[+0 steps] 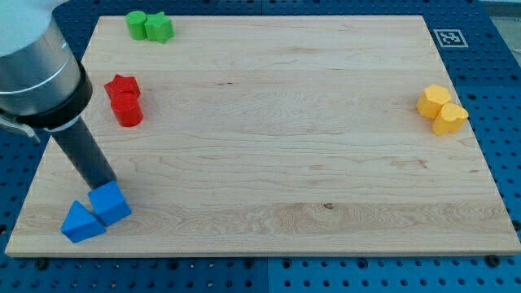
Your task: Move the red circle to the bottom right of the red star
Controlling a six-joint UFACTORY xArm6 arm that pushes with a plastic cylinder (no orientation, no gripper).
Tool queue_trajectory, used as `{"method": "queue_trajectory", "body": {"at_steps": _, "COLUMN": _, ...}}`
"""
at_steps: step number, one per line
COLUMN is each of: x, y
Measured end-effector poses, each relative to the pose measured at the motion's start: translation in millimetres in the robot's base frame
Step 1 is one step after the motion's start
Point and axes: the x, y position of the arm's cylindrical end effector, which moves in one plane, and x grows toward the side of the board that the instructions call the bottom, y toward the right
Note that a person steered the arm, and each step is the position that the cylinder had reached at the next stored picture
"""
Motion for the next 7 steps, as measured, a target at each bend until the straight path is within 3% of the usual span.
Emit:
{"method": "queue_trajectory", "body": {"at_steps": 4, "x": 12.4, "y": 18.9}}
{"method": "queue_trajectory", "body": {"at_steps": 6, "x": -41.1, "y": -13.5}}
{"method": "queue_trajectory", "body": {"at_steps": 7, "x": -41.2, "y": -13.5}}
